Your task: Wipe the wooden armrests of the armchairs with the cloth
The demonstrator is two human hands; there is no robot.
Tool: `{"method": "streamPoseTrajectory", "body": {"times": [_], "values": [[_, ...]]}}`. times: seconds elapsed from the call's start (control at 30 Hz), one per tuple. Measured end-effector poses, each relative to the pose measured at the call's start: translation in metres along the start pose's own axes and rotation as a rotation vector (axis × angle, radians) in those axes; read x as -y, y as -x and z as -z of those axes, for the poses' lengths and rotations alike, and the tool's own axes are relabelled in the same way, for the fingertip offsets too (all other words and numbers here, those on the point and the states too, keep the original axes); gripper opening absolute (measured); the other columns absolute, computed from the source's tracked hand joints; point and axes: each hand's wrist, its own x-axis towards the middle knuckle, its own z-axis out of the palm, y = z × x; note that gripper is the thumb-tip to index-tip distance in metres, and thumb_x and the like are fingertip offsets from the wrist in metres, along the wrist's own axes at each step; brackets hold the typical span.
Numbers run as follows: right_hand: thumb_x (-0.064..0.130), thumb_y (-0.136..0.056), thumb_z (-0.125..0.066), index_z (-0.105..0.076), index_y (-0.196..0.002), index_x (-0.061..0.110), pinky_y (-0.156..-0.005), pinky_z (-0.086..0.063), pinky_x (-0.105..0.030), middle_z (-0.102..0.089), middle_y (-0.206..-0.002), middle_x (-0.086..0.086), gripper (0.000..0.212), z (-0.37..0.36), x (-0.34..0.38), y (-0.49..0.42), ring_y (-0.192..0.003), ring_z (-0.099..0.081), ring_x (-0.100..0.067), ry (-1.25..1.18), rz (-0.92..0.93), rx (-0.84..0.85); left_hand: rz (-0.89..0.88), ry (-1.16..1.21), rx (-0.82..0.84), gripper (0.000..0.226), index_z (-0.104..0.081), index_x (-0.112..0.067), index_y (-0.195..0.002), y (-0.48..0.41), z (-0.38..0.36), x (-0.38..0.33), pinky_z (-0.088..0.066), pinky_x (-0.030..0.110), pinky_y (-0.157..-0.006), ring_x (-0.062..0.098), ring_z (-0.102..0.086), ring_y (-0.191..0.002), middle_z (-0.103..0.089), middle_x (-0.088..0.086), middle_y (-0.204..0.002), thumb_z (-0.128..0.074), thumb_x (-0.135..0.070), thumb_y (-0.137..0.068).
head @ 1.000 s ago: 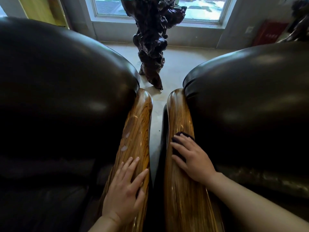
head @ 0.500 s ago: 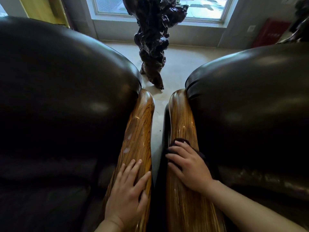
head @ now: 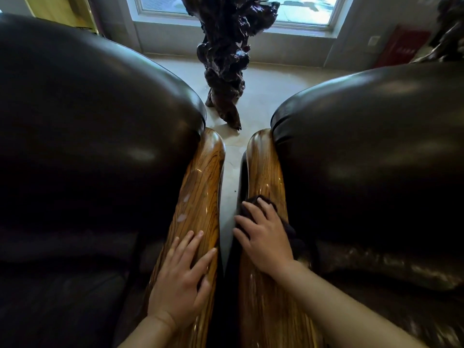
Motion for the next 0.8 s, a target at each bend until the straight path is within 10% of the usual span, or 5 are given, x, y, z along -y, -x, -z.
{"method": "streamPoseTrajectory", "body": {"times": [0.23,0.5,0.8], "values": [[0.064,-0.099,-0.024,-0.024,-0.151,0.046,-0.122,-0.011,-0.047,-0.012,-0.165,0.008,0.055,0.012,-0.035,0.039,-0.153,0.004,-0.018,-0.001,-0.008,0.112,0.025,-0.024,0.023,0.052,-0.047,-0.034,-0.141,0.001,-0.001,0.0,-0.017,0.05,-0.118,0.019,-0.011,-0.151,-0.025,0.002,-0.161,-0.042,-0.038,-0.09],[0.056,-0.1,-0.031,-0.032,-0.152,0.033,-0.122,-0.007,-0.046,-0.015,-0.165,0.001,0.056,0.01,-0.042,-0.046,-0.152,0.001,-0.025,-0.094,-0.318,0.054,0.014,-0.002,-0.004,0.052,-0.047,-0.032,-0.142,0.0,-0.001,0.0,-0.02,0.052,-0.12,0.018,-0.01,-0.151,-0.026,0.001,-0.16,-0.043,-0.035,-0.09],[0.054,-0.102,-0.036,-0.045,-0.142,0.041,-0.121,-0.017,-0.05,-0.024,-0.162,0.012,0.044,-0.009,0.007,0.104,-0.152,-0.01,-0.023,-0.016,-0.005,-0.015,0.005,0.006,-0.023,0.051,-0.049,-0.029,-0.141,0.001,0.001,-0.002,-0.024,0.057,-0.117,0.021,-0.013,-0.15,-0.028,0.004,-0.159,-0.04,-0.036,-0.091]]}}
